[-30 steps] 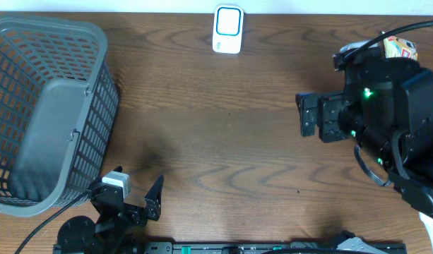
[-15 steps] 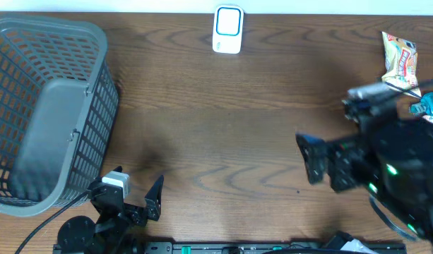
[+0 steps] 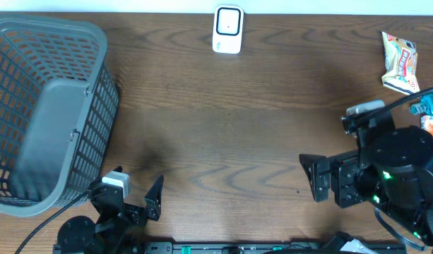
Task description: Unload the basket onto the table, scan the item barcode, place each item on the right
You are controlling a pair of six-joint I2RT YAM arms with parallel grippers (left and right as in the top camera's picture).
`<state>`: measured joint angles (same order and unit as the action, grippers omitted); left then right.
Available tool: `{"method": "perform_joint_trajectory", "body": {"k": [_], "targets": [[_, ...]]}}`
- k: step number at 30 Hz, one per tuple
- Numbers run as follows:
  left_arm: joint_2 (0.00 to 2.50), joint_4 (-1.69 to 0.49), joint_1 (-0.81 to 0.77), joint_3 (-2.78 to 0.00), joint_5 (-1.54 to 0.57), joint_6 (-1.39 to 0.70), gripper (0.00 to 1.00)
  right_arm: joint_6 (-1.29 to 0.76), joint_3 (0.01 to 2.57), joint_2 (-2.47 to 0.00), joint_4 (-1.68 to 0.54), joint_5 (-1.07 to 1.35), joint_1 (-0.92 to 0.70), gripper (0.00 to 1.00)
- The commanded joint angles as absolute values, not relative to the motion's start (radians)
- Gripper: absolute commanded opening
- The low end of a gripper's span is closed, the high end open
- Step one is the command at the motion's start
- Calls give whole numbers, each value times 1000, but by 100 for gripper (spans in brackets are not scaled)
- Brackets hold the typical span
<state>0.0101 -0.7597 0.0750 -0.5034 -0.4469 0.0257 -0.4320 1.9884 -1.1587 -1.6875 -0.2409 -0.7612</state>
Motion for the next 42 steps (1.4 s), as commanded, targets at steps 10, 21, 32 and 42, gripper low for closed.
{"method": "perform_joint_trajectory", "body": {"k": [10, 21, 32, 42], "targets": [[4, -759, 78, -508, -460, 24, 98, -418, 1728, -1043, -1420, -335, -559, 99], [4, -759, 78, -508, -460, 24, 98, -418, 1042, -620, -828, -297, -342, 99], [4, -759, 78, -508, -460, 24, 98, -427, 561, -307, -422, -297, -163, 99], [4, -759, 78, -508, -460, 24, 98, -442, 190, -51, -82, -297, -93, 99]]}}
